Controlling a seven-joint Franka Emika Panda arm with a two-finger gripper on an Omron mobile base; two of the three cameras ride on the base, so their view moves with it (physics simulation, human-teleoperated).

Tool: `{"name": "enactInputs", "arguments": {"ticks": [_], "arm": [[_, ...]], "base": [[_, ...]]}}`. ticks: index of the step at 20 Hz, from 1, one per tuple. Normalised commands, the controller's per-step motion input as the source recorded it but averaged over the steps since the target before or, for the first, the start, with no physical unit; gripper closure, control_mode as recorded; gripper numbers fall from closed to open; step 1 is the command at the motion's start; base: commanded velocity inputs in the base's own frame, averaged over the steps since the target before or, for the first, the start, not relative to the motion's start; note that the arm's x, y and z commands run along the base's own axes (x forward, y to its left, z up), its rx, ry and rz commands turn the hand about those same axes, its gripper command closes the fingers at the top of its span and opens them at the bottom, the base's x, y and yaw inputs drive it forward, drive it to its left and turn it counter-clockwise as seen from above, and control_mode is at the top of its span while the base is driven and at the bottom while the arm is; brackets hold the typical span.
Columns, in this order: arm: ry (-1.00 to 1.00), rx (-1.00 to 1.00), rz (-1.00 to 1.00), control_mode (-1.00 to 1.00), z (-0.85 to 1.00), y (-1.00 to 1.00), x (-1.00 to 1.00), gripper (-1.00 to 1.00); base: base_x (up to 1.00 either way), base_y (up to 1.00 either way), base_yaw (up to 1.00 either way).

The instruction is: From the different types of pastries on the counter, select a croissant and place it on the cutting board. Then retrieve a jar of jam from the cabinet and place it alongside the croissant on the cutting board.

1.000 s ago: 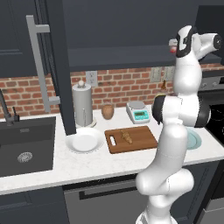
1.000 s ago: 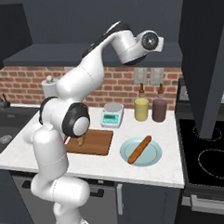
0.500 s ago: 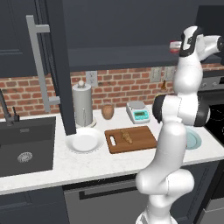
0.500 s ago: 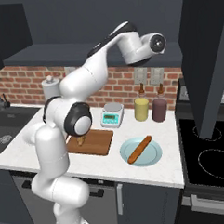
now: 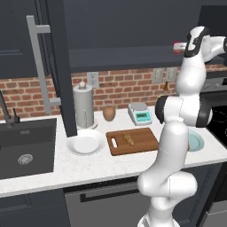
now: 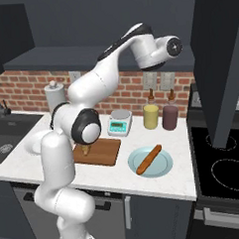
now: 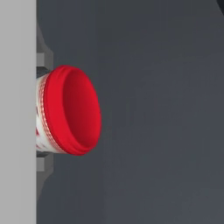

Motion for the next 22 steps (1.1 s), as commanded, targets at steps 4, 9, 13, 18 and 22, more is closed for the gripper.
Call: {"name": "enactInputs", "arguments": {"ticks": [4, 9, 13, 18, 22], "arm": [[0.00, 0.00, 0.00, -1.00, 0.00, 0.00, 0.00, 1.00], [0.00, 0.00, 0.00, -1.00, 0.00, 0.00, 0.00, 1.00], [0.00, 0.00, 0.00, -1.00, 0.00, 0.00, 0.00, 1.00], [0.00, 0.00, 0.00, -1.00, 0.00, -0.03, 0.00, 1.00], [-0.16, 0.00, 0.00, -1.00, 0.31, -0.03, -0.64, 1.00]], "base": [[0.00, 0.00, 0.00], [0.00, 0.00, 0.00], [0.00, 0.00, 0.00], [0.00, 0.00, 0.00], [0.00, 0.00, 0.00]]}}
